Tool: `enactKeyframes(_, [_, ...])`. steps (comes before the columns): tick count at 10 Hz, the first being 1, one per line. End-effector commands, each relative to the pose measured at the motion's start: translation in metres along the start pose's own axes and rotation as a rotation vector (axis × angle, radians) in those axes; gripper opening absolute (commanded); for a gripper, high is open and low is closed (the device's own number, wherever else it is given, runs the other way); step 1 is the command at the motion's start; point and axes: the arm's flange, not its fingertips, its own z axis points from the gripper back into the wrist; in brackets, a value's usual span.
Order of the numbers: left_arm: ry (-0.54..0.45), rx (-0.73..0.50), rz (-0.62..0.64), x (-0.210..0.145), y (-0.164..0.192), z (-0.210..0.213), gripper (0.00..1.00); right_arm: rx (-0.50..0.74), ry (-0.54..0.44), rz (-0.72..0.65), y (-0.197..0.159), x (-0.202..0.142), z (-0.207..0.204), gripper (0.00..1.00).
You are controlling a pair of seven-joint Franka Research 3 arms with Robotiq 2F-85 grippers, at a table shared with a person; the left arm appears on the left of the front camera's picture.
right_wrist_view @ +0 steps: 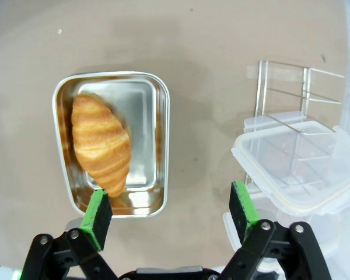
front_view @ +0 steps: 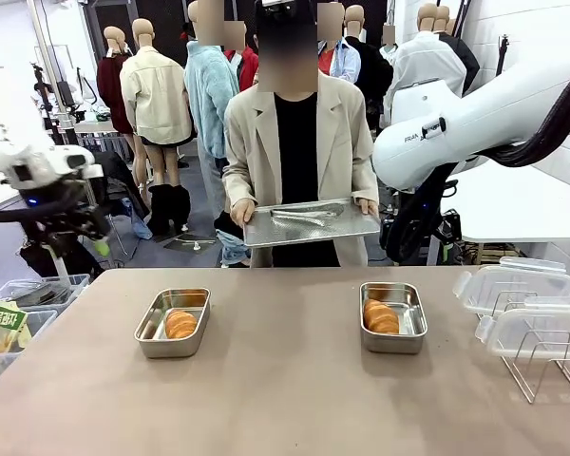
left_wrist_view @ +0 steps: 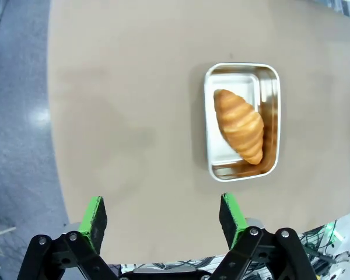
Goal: Place the bread in airtight containers.
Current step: Once an object is inside an Airtight Container , place the container in the center of the table, then pick up one Airtight Container lid and hand it to the human.
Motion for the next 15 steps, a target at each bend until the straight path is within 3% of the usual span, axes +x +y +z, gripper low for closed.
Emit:
enactKeyframes(1, [-0.016, -0.063, 0.033, -0.009, 0.026, 0.015, 1.0, 0.015, -0.001, 0.001, -0.001, -0.002, 0.0, 1.0])
enactKeyframes(4, [-0.052, -0.12, 0.047, -0.016, 0.034, 0.015, 1.0, 0.015, -0.001, 0.001, -0.001, -0.002, 0.0, 1.0])
enactKeyframes(5, [-0.036, -0.063, 0.066, -0.012, 0.041, 0.022, 1.0, 0.015, -0.001, 0.001, -0.001, -0.002, 0.0, 1.0])
enactKeyframes(15, [-0.036, -0.063, 0.066, -0.012, 0.041, 0.022, 1.0, 0.015, -0.001, 0.001, -0.001, -0.002, 0.0, 1.0])
